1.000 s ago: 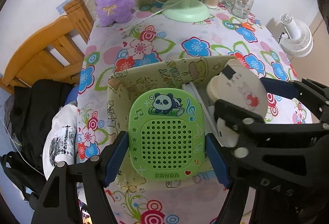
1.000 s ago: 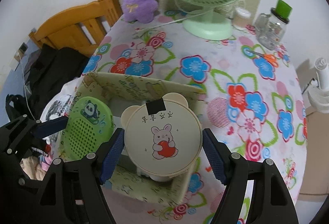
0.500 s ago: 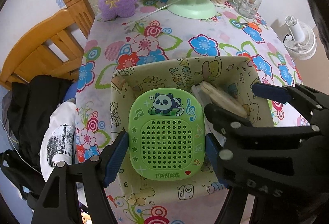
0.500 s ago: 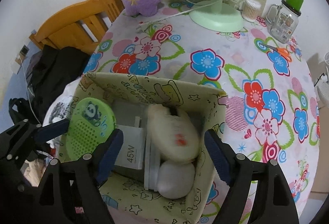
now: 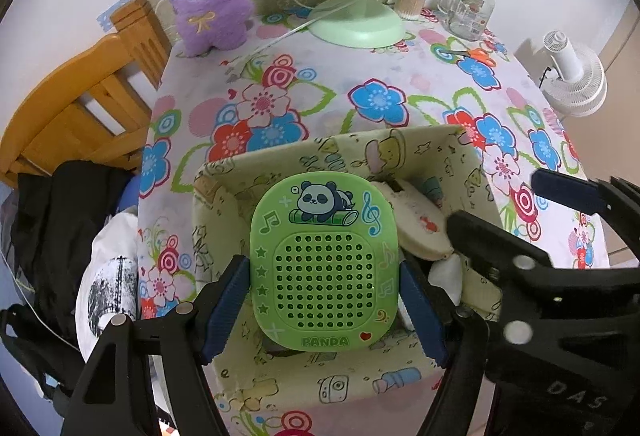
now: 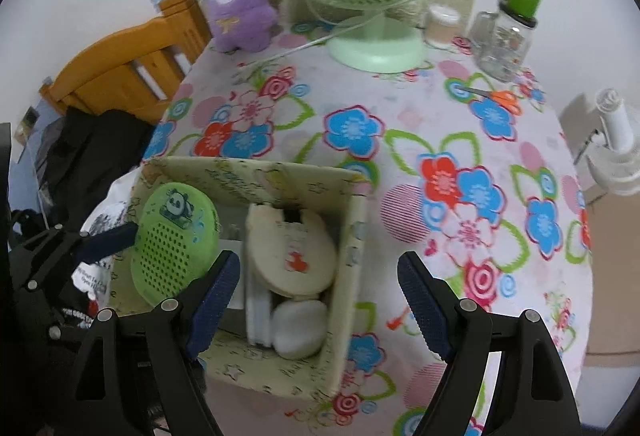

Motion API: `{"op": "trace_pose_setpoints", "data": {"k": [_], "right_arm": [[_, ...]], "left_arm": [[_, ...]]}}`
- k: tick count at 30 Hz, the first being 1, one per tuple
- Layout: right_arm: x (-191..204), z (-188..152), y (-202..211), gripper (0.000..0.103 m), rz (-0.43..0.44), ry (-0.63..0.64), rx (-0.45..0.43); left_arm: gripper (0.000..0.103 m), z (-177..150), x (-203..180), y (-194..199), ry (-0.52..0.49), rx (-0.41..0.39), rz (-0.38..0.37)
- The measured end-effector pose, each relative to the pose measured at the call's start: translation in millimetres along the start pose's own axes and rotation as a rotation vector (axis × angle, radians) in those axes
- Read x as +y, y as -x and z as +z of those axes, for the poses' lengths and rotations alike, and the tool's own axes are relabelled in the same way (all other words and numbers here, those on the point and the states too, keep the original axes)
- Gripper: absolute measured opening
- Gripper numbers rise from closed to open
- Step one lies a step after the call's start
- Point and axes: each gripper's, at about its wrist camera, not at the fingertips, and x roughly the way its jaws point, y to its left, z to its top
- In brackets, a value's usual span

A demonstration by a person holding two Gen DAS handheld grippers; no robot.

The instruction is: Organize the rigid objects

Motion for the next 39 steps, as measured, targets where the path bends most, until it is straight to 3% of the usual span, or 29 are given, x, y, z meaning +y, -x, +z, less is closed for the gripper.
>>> {"op": "trace_pose_setpoints", "data": {"k": [18, 21, 24, 39], "right_arm": [[-34, -19, 9, 0.083, -0.049, -0.098, 0.02], [-34, -19, 9, 0.083, -0.05, -0.094, 0.023], [-34, -19, 10, 0.083, -0.051, -0.09, 0.021], [-28, -24, 29, 0.083, -0.063, -0.086, -0.037]], "left_arm": [[0.078, 8, -14, -26, -0.051, 0.037, 0.007], [0.088, 8, -12, -23, -0.04, 0.025, 0.022], [0.091, 8, -8, -17, -0.023, 0.012, 0.017], [0.095, -4, -5, 8, -0.018, -0.022, 0.039]]}}
